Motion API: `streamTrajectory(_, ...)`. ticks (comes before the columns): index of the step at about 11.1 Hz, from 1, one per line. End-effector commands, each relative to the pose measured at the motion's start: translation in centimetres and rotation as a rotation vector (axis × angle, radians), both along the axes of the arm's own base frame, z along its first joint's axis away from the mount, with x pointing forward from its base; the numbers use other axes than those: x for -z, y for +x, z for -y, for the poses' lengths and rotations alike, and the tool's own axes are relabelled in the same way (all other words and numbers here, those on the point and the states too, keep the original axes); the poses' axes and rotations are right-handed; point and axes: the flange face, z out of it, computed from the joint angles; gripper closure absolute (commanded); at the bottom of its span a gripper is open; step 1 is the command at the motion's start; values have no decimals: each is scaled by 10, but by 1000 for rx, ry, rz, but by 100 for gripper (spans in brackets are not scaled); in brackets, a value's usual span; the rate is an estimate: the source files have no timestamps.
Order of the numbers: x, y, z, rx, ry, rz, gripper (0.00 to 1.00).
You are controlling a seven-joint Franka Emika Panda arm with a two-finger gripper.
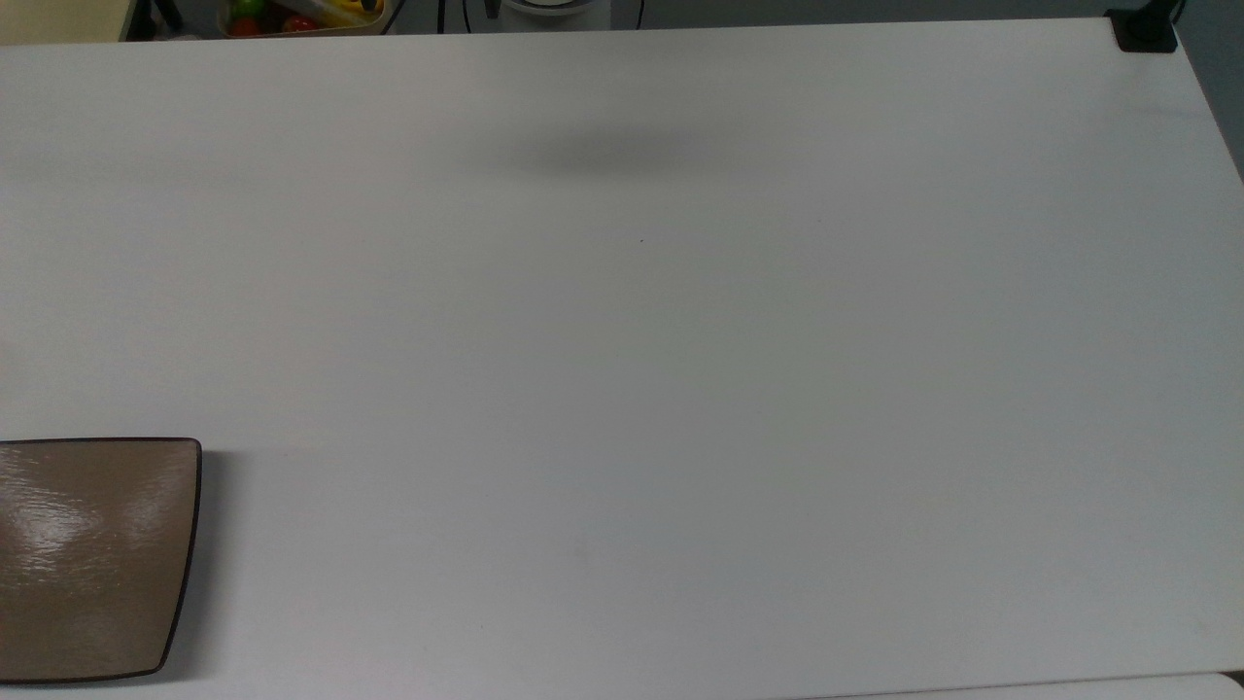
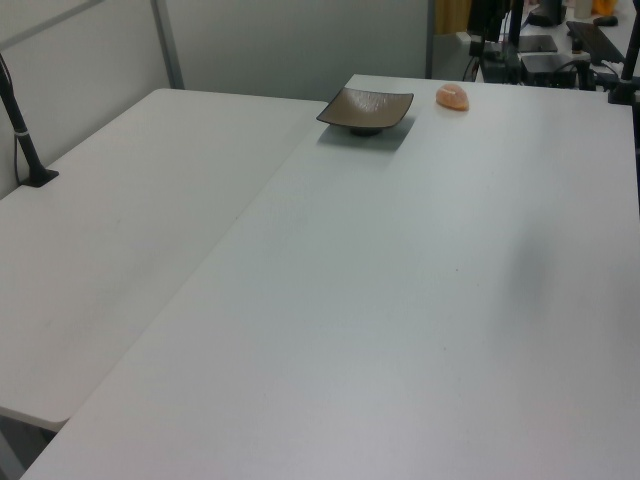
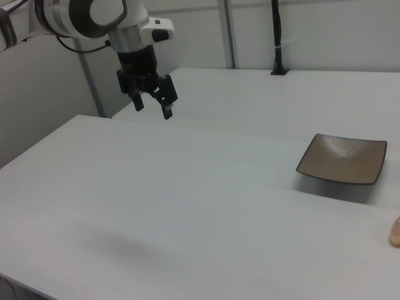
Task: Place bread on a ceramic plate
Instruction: 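Move the open gripper from above the table toward the bread roll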
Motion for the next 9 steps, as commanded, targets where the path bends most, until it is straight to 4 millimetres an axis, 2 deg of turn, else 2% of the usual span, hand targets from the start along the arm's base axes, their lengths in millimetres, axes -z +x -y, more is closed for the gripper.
streamTrajectory(1,2,-6,1,-14,-14,-11,0)
streamTrajectory(5,3,-6,1,-13,-13,-13,0)
streamTrajectory(8,11,-7,12,6,-14,-13,0)
streamTrajectory(9,11,-5,23,25,-17,5,0)
